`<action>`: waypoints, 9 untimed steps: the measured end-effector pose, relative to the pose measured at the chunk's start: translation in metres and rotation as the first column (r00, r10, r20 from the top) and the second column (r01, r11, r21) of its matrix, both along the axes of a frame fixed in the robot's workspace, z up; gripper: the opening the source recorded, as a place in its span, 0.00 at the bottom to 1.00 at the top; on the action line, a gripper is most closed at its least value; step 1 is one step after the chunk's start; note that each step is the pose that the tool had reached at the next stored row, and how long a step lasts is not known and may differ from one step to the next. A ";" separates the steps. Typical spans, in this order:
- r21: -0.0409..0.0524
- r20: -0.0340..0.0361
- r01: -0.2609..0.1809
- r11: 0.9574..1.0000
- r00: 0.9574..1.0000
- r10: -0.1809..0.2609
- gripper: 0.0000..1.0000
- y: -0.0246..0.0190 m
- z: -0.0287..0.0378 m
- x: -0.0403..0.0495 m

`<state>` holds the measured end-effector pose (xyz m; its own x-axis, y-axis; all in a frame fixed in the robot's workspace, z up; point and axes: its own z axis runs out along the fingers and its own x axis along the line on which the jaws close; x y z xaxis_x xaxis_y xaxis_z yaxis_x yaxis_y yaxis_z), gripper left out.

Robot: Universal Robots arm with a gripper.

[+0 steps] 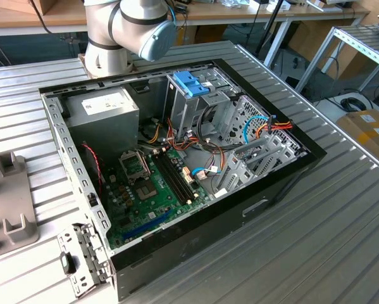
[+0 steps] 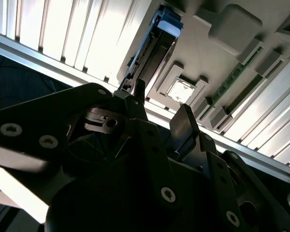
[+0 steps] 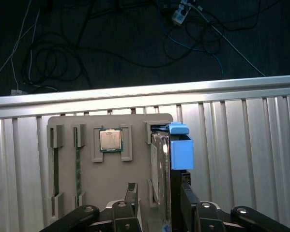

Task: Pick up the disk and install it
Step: 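Pick up the disk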

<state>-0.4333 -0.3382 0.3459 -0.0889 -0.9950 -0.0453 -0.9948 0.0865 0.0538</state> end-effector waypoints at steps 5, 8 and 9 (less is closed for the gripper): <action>0.000 0.000 0.000 1.000 1.000 0.000 0.48 0.0020 -0.0010 0.0000; 0.000 0.000 0.000 1.000 1.000 0.000 0.48 0.0058 -0.0021 -0.0004; 0.000 0.000 0.000 1.000 1.000 0.000 0.48 0.0074 -0.0024 -0.0009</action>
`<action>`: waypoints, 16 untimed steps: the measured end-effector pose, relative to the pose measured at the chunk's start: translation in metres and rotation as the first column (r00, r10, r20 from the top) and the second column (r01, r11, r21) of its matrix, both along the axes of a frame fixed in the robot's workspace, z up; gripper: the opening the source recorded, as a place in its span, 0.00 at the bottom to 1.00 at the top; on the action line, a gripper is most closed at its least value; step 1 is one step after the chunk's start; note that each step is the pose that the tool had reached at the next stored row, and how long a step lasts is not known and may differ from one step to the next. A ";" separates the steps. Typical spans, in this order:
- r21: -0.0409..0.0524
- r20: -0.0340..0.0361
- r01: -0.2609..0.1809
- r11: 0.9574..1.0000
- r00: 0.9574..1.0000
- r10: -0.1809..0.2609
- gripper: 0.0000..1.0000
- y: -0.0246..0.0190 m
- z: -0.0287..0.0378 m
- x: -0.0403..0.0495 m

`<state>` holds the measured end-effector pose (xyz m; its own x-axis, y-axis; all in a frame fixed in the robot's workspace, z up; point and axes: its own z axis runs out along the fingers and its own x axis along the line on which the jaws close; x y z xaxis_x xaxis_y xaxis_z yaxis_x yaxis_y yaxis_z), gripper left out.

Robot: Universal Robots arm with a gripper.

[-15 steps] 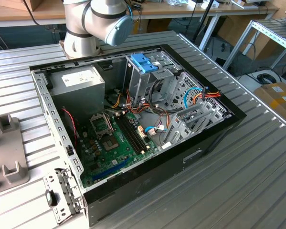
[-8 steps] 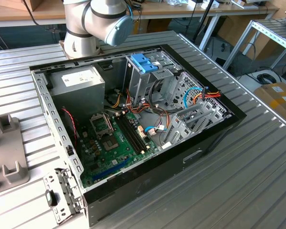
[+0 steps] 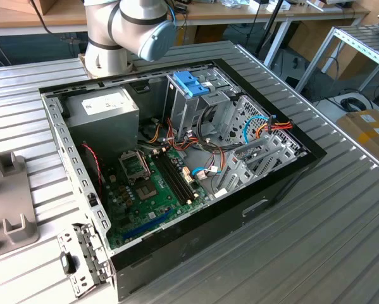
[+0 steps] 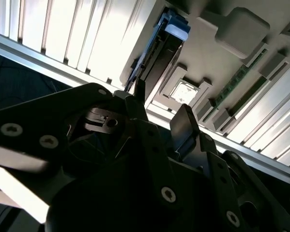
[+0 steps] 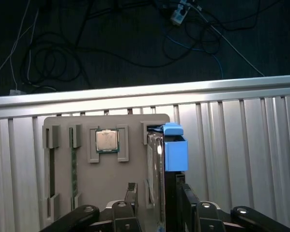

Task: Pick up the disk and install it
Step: 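Pick up the disk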

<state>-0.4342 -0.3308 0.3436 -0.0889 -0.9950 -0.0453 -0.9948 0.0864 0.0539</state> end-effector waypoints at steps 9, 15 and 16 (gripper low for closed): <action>0.000 0.000 0.000 1.000 1.000 0.000 0.48 0.0091 -0.0031 -0.0102; 0.000 0.000 -0.002 1.000 1.000 0.002 0.48 0.0122 -0.0091 -0.0160; 0.000 0.000 -0.004 1.000 1.000 0.004 0.48 0.0132 -0.0097 -0.0160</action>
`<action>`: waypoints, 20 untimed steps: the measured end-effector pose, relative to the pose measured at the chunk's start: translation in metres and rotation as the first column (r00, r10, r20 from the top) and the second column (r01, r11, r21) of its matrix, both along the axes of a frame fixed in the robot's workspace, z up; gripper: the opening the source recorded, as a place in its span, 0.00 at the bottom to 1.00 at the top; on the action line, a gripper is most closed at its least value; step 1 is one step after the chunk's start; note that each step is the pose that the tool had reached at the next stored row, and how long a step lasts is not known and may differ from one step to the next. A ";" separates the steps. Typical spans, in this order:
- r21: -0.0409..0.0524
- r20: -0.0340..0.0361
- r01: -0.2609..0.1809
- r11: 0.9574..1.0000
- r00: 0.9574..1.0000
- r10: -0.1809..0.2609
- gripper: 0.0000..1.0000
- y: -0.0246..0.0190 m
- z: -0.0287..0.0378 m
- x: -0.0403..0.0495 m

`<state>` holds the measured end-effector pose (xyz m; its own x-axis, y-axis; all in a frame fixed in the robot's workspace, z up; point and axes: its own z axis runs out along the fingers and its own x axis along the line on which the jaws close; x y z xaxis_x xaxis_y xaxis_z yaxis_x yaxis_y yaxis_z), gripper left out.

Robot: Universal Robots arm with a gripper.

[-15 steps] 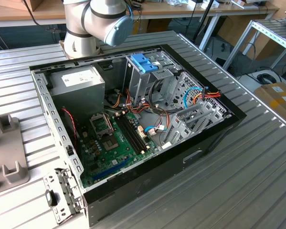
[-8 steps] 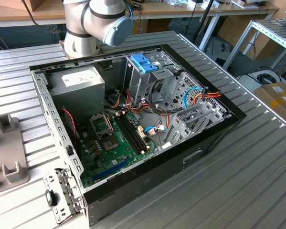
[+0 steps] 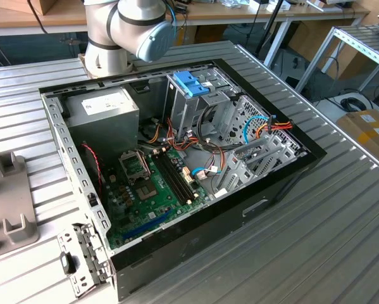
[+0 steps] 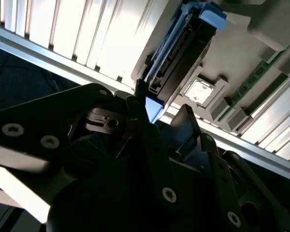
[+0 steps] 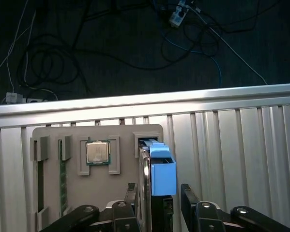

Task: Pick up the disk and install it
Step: 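Pick up the disk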

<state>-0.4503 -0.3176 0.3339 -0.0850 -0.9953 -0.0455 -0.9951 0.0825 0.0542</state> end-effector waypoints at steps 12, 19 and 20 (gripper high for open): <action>0.001 0.000 -0.015 1.000 1.000 0.015 0.48 0.0068 -0.0116 -0.0071; 0.001 0.000 -0.016 1.000 1.000 0.016 0.48 0.0033 -0.0168 -0.0084; 0.001 0.000 -0.016 1.000 1.000 0.016 0.48 0.0026 -0.0173 -0.0086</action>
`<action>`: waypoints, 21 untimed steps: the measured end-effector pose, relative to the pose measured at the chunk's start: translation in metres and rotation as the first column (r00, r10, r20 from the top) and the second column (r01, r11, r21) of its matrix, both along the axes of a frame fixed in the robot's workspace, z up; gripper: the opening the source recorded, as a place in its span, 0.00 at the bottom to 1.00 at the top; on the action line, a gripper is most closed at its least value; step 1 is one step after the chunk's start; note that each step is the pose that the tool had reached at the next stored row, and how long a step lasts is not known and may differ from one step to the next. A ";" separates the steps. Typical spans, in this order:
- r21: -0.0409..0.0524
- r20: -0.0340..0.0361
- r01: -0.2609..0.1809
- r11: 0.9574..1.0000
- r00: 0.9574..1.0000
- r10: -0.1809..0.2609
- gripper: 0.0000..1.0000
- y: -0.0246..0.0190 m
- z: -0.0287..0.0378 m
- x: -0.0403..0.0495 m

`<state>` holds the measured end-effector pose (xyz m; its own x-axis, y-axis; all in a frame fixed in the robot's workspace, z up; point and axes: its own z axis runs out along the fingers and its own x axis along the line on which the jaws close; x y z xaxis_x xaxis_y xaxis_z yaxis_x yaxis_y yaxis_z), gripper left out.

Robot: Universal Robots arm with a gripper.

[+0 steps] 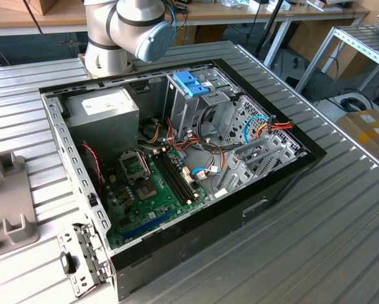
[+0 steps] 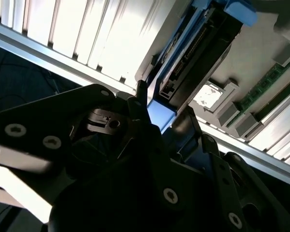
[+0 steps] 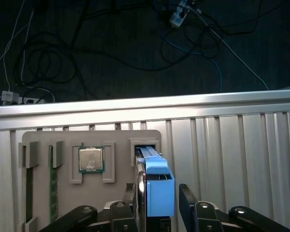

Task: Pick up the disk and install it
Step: 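Pick up the disk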

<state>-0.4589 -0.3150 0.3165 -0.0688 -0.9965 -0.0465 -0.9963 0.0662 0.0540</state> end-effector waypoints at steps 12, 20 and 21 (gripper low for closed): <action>0.000 0.000 -0.016 1.000 1.000 0.016 0.48 -0.0006 -0.0078 -0.0003; 0.000 0.000 -0.032 0.999 0.999 0.032 0.48 0.0003 -0.0127 -0.0009; 0.000 0.000 -0.033 0.999 0.999 0.033 0.48 0.0003 -0.0136 -0.0012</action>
<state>-0.4601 -0.3147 0.3030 -0.0363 -0.9983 -0.0464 -0.9980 0.0338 0.0540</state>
